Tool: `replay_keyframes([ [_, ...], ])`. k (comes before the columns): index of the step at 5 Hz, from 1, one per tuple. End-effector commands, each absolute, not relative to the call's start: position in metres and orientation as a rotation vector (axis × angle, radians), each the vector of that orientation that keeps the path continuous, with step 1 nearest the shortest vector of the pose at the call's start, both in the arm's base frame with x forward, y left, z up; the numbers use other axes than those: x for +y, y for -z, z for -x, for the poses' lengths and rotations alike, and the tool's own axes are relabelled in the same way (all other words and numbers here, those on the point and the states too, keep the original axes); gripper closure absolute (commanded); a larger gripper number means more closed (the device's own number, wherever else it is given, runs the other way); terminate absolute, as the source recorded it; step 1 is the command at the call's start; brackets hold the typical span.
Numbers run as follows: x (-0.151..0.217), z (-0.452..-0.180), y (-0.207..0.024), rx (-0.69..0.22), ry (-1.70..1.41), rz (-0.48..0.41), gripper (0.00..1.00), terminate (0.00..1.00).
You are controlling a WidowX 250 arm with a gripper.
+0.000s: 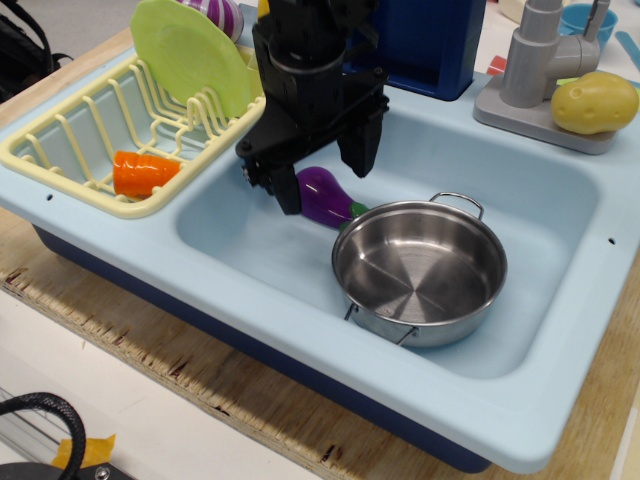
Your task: Put eggplant into pot or pan
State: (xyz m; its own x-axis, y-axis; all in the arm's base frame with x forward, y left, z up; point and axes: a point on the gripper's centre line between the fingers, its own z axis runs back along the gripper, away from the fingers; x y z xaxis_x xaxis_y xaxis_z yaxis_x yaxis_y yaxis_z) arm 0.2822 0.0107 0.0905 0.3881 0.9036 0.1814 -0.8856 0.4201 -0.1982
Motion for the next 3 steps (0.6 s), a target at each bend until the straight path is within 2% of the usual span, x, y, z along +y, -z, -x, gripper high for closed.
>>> replay_keyframes([
  [1,0.01,-0.288,-0.083,-0.309,-1.183,0.067,0.0,0.0],
  [3,0.018,-0.291,-0.059,-0.268,-1.196,0.035,0.0,0.0],
])
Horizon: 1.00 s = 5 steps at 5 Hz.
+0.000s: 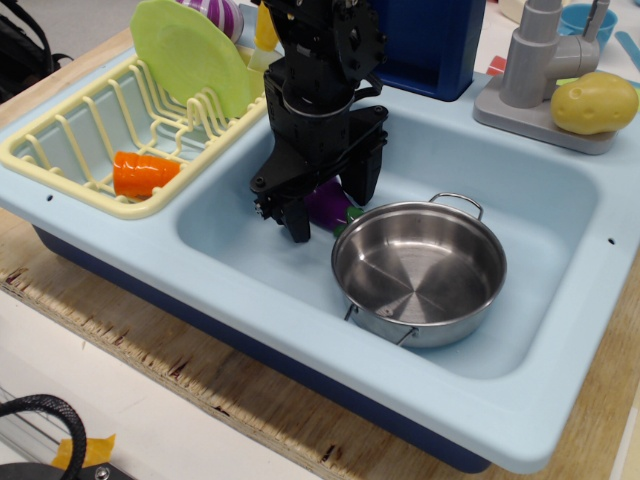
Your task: Put eggplant into pot or pan
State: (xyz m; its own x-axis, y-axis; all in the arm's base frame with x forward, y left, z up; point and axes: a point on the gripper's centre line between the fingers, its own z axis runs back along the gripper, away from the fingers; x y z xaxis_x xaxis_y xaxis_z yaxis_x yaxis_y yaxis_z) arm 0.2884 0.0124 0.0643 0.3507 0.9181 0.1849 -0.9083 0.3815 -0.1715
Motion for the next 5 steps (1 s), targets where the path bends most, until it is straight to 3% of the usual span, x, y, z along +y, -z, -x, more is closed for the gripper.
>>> replay_keyframes([
  [1,0.018,-0.29,-0.054,-0.243,-1.224,0.014,1.0,0.0],
  [3,0.019,-0.293,-0.072,-0.258,-1.204,0.006,1.0,0.0],
  [5,0.01,-0.295,-0.105,-0.386,-1.19,0.069,1.0,0.0],
])
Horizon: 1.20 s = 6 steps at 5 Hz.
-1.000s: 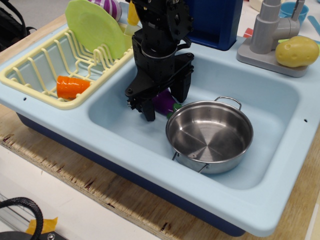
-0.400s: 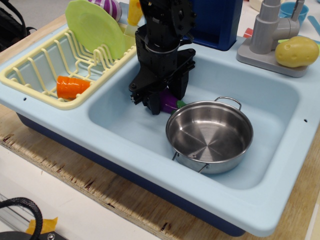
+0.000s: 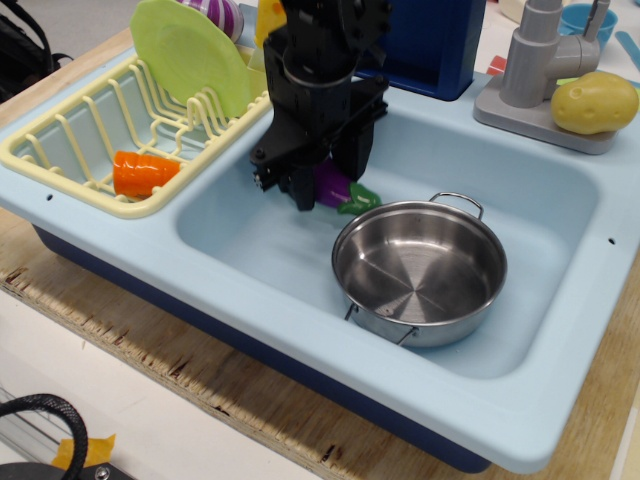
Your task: Put eggplant into pot or pan
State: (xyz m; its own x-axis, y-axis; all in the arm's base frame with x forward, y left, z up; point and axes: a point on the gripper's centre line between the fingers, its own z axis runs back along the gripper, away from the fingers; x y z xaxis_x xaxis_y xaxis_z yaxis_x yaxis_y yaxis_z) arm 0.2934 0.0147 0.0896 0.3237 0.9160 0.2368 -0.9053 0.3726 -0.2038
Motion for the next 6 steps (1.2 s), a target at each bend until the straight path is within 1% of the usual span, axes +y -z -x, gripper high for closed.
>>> replay_keyframes([
  [1,0.007,-0.296,-0.117,-0.454,-1.178,0.106,1.0,0.0],
  [2,-0.003,-0.294,-0.128,-0.452,-1.166,0.13,1.0,0.0],
  [3,-0.015,-0.284,-0.13,-0.43,-1.154,0.156,1.0,0.0],
  [4,-0.032,-0.274,-0.128,-0.416,-1.048,0.194,1.0,0.0],
  [5,-0.049,-0.265,-0.128,-0.369,-1.028,0.184,1.0,0.0],
  [6,-0.065,-0.262,-0.128,-0.362,-0.989,0.222,0.0,0.0],
])
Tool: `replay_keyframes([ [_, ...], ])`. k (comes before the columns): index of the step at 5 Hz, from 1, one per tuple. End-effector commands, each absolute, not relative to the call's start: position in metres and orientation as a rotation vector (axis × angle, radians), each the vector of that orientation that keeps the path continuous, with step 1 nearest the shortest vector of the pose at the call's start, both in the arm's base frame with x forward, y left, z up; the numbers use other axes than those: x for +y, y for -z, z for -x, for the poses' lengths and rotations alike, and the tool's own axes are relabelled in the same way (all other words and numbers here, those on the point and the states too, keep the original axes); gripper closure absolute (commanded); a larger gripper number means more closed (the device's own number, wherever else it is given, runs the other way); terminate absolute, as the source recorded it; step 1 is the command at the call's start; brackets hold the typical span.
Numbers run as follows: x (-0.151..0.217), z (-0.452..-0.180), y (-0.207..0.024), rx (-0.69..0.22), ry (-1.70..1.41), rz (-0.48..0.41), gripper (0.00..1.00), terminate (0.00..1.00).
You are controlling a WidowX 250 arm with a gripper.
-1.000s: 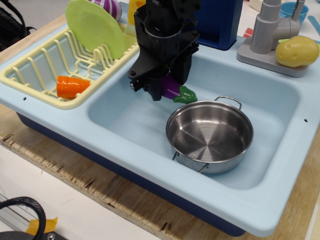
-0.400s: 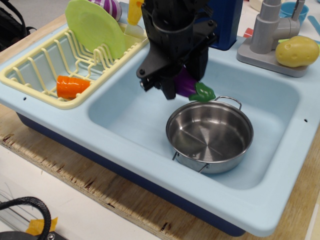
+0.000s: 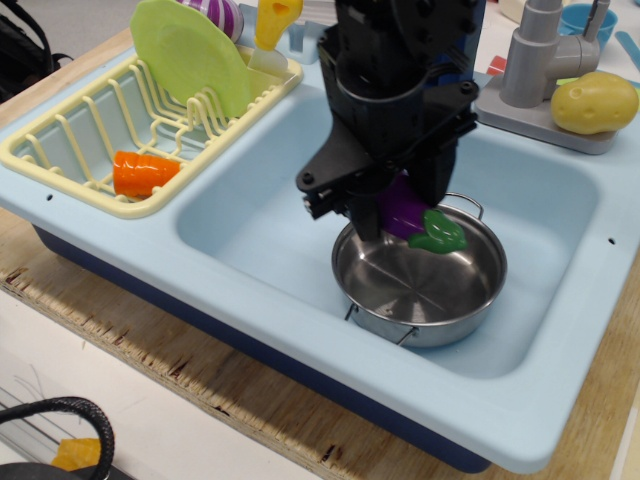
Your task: Put eggplant into pot or pan
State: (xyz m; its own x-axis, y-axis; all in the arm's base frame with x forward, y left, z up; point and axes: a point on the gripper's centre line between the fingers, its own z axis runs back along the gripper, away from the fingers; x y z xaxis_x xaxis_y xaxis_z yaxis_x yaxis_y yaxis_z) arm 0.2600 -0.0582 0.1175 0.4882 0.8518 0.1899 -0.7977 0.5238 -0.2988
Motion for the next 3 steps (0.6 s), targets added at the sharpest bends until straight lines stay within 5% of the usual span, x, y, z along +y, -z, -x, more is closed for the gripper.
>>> replay_keyframes([
  [1,-0.0757,-0.2673,-0.1218,-0.28,-0.943,0.256,0.0,0.0],
  [2,-0.0757,-0.2673,-0.1218,-0.28,-0.943,0.256,0.0,0.0],
  [3,-0.0757,-0.2673,-0.1218,-0.28,-0.943,0.256,0.0,1.0],
])
